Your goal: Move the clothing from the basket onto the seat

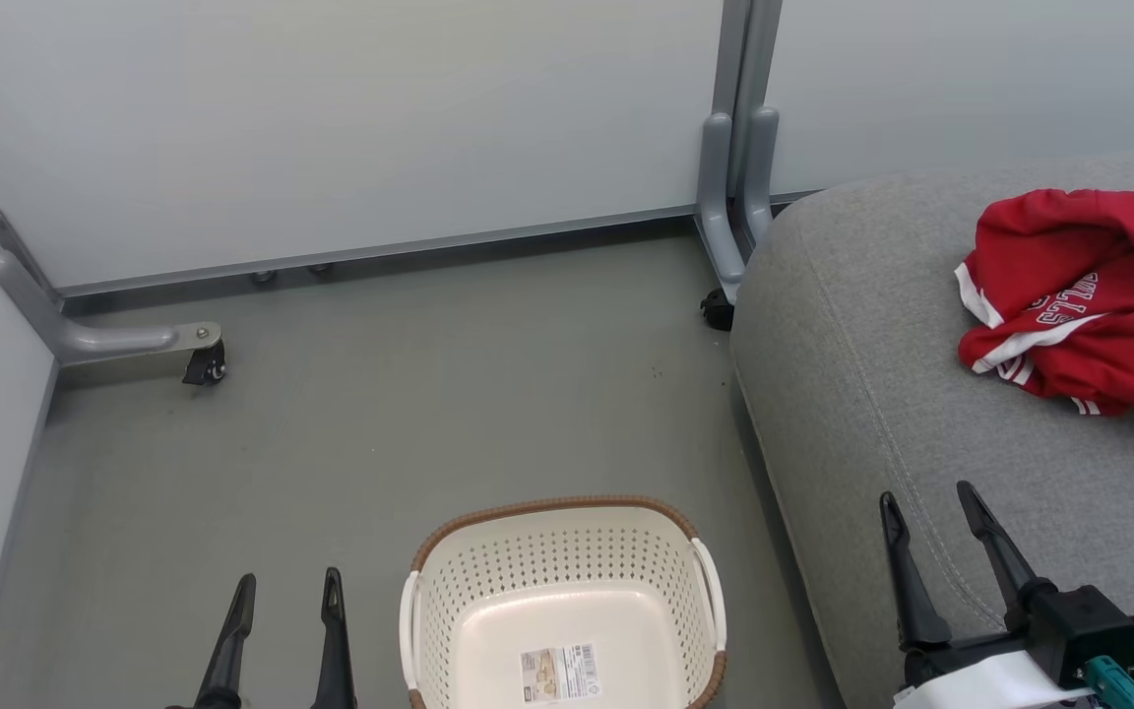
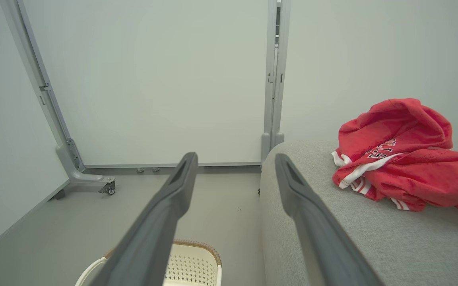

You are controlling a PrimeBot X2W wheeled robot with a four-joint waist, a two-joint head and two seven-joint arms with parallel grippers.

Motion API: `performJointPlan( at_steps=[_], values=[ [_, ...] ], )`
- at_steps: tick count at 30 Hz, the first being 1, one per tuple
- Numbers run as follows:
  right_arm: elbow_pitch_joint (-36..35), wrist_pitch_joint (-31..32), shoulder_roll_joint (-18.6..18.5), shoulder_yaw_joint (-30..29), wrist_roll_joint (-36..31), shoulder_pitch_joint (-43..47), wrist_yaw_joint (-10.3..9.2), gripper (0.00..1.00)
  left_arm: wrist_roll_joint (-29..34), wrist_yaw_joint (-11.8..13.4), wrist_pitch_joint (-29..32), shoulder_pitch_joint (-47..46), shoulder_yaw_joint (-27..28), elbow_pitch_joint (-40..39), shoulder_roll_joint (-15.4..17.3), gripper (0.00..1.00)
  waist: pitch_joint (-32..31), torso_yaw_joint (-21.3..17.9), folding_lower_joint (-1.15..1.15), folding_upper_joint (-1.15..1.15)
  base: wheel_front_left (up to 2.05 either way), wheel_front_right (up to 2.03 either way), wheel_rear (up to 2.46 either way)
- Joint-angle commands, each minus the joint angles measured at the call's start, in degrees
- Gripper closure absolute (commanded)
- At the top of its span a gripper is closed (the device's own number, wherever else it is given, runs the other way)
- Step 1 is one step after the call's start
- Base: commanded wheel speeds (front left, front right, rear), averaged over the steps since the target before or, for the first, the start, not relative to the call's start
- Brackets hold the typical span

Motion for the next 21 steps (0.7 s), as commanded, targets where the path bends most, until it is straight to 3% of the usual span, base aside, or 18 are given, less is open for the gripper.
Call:
performJointPlan(
  at_steps=[1,11,12,16,21],
  values=[
    [0.2,-0.2,0.0,-0.2,0.4,0.2,-0.10,0.00,0.2,-0.3,0.1,-1.0,-0.1,0.1,0.1,0.00,-0.1,0.2,0.00,0.00,0.00,0.00,0.00],
    [0.4,-0.2,0.0,-0.3,0.4,0.9,-0.10,0.00,1.6,-0.6,0.1,-1.5,-0.7,2.0,0.1,0.00,-0.5,0.7,0.00,0.00,0.00,0.00,0.00],
    [0.3,0.0,0.0,-0.3,0.2,0.1,0.00,1.00,1.2,-0.6,0.0,-0.4,-0.8,2.1,0.0,1.00,-0.5,0.7,0.00,0.00,0.00,0.00,0.00],
    [1.9,0.1,0.2,-0.1,0.9,0.2,0.00,1.00,0.3,-0.7,0.0,0.2,-1.0,3.6,0.0,1.00,-0.5,0.7,0.00,0.00,0.00,0.00,0.00],
    [2.4,1.2,-0.2,-0.2,7.6,-0.7,0.00,1.00,-6.1,-1.0,1.1,-1.0,-0.5,3.9,0.4,1.00,-0.3,0.6,0.00,0.00,0.00,0.00,0.00]
  ],
)
